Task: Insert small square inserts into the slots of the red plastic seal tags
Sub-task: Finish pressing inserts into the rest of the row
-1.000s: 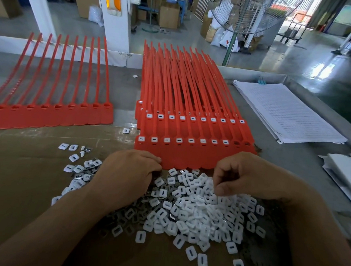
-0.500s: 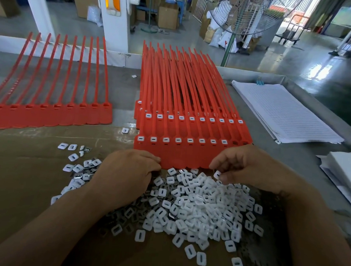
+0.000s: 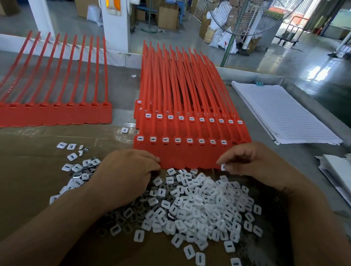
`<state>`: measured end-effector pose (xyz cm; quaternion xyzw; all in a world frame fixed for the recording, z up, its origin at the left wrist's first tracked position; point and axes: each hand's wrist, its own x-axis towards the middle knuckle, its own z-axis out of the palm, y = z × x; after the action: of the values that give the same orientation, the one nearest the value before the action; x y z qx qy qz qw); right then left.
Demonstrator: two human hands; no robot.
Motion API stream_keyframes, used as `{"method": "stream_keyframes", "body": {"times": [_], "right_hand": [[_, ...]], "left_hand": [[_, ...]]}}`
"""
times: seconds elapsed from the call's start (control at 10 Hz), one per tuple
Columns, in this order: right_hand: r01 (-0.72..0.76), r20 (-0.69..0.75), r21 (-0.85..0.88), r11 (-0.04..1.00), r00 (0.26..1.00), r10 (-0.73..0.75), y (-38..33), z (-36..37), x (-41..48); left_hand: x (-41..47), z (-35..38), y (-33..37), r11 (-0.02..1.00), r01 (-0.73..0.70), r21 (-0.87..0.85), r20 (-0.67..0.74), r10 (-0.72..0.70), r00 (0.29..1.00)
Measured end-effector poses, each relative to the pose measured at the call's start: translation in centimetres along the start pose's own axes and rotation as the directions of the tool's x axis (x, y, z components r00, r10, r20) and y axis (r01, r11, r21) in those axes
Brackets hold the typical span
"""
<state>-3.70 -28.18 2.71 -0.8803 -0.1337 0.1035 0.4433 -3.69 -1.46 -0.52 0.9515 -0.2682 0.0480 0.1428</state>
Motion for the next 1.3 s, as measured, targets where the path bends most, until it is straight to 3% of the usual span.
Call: {"method": "stream_keyframes", "body": {"times": [0.1, 0.3, 0.5, 0.8, 1.3], "right_hand": [[0.018, -0.135, -0.033, 0.999, 0.991, -0.022, 0.3, -0.1, 0.3], [0.012, -0.470, 0.022, 1.000, 0.883, 0.000, 1.9, -0.6, 1.0], [-0.022, -0.595, 0.024, 0.999, 0.803, 0.032, 3.2, -1.0, 1.3], [-0.063, -0.650, 0.041, 0.997, 0.757, 0.074, 4.1, -1.1, 1.8], [-0.108, -0.613, -0.012, 0.994, 0.786, 0.078, 4.0, -0.4, 2.3]], "left_hand": [[0.2, 0.1, 0.0, 1.000, -0.001, 0.009, 0.002, 0.001, 1.000], [0.1, 0.1, 0.0, 1.000, -0.005, 0.008, 0.007, 0.005, 1.000], [0.1, 0.2, 0.1, 1.000, -0.009, 0.015, 0.004, 0.009, 1.000], [0.0, 0.4, 0.1, 1.000, -0.013, 0.013, 0.007, 0.013, 1.000], [0.0, 0.4, 0.0, 1.000, -0.006, 0.024, 0.017, 0.005, 1.000]]}}
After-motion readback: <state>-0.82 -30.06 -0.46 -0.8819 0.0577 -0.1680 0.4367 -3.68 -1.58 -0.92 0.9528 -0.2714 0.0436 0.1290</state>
